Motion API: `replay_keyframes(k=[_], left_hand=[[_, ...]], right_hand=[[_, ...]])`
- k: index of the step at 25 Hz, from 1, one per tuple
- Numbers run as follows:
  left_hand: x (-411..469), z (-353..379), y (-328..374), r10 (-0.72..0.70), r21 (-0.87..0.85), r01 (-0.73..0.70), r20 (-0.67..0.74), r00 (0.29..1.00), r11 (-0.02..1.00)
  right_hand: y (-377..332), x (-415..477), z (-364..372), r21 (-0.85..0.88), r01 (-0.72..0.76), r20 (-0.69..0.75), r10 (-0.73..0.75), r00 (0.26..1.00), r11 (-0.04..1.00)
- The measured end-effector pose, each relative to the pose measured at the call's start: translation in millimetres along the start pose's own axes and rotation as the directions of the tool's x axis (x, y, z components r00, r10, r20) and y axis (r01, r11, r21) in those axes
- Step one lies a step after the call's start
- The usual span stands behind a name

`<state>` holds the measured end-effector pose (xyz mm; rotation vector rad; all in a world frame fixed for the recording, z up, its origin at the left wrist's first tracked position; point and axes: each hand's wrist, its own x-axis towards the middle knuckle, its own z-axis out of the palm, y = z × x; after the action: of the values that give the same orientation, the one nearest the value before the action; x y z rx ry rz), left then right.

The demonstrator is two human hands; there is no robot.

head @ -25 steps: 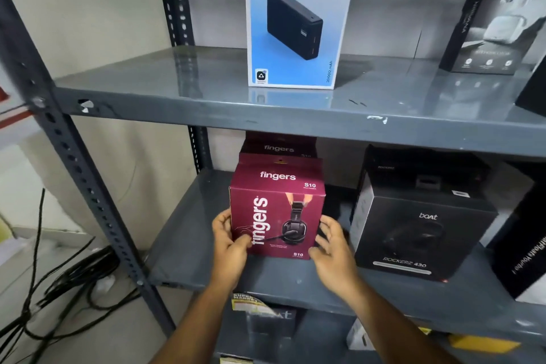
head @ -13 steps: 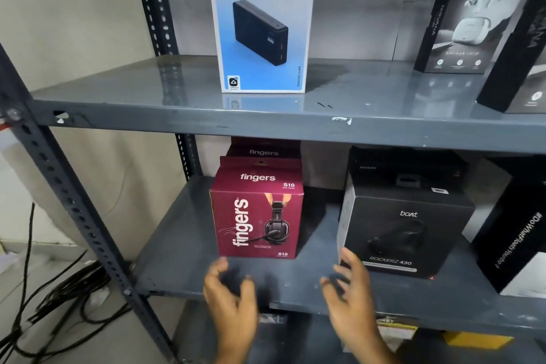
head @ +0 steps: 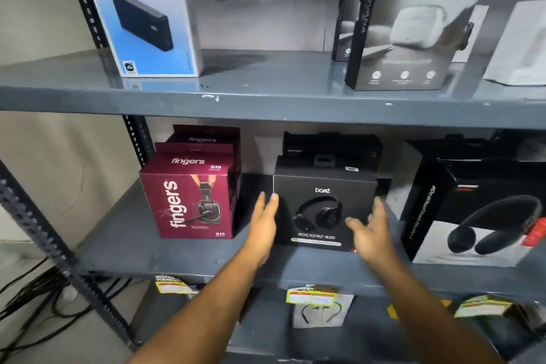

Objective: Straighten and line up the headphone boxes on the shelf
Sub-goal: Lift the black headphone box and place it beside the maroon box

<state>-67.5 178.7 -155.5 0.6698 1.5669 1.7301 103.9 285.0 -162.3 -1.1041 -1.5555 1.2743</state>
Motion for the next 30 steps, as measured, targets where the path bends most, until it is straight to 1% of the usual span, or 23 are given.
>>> replay_keyframes(k=[1,3,4,7,9,11,13,15,17,19,21,24,27,28,30], left_hand=[[-0.7,2.6,-4.0,0.007,0.002,-0.007,0.004,1.0,1.0],[-14.6,8.5,-9.2,0.063,-0.001,-0.063,-0.003,0.998,0.998],[-24.7,7.8,-12.3,0.1,0.017,-0.099,-0.018,0.995,0.995],[-66.5,-2.7,-30.9,0.248,0.18,-0.237,-0.042,0.968,0.955],[-96.6,-11.5,-38.7,0.309,0.27,-0.283,-0.059,0.949,0.92],[-123.5,-18.7,-36.8,0.372,0.326,-0.328,-0.081,0.925,0.887],[-142.4,-27.2,-24.8,0.429,0.328,-0.369,-0.129,0.894,0.869],[-153.2,-34.4,-7.4,0.418,0.277,-0.358,-0.203,0.885,0.892],[-160.9,-38.3,11.8,0.375,0.179,-0.338,-0.258,0.89,0.924],[-166.2,-37.0,27.0,0.35,0.09,-0.338,-0.287,0.892,0.937],[-169.6,-37.0,36.4,0.332,0.065,-0.328,-0.296,0.896,0.942],[-167.2,-44.2,40.2,0.314,0.065,-0.309,-0.302,0.9,0.949],[-157.6,-59.4,39.4,0.344,0.113,-0.325,-0.285,0.895,0.939],[-153.8,-66.3,38.8,0.365,0.137,-0.339,-0.274,0.89,0.931],[-147.2,-80.8,33.4,0.404,0.172,-0.371,-0.248,0.88,0.913]], right_hand=[[3.4,1.3,-4.1,-0.028,-0.015,0.056,0.017,0.998,0.999],[13.0,1.9,-15.5,-0.073,-0.029,0.154,0.04,0.987,0.997],[16.4,-1.2,-19.8,-0.069,-0.015,0.186,0.028,0.982,0.998],[19.0,-20.4,-35.7,-0.066,0.02,0.216,-0.005,0.976,0.998],[17.9,-30.9,-42.8,-0.053,0.052,0.234,-0.038,0.972,0.997],[9.5,-42.1,-44.4,-0.01,0.105,0.255,-0.099,0.962,0.994],[-2.7,-48.9,-42.0,0.06,0.176,0.286,-0.186,0.94,0.983],[-17.7,-54.0,-38.0,0.1,0.22,0.311,-0.241,0.919,0.97],[-33.0,-57.9,-32.1,0.157,0.246,0.336,-0.286,0.898,0.956],[-42.9,-59.7,-25.2,0.187,0.268,0.342,-0.319,0.884,0.945],[-48.1,-60.0,-17.4,0.181,0.28,0.332,-0.326,0.885,0.943],[-53.5,-62.3,-7.8,0.194,0.269,0.317,-0.32,0.893,0.943],[-57.1,-61.9,6.3,0.184,0.268,0.305,-0.314,0.899,0.946],[-54.8,-60.0,14.4,0.172,0.264,0.316,-0.307,0.898,0.949],[-46.3,-58.1,32.7,0.149,0.222,0.384,-0.263,0.885,0.964]])
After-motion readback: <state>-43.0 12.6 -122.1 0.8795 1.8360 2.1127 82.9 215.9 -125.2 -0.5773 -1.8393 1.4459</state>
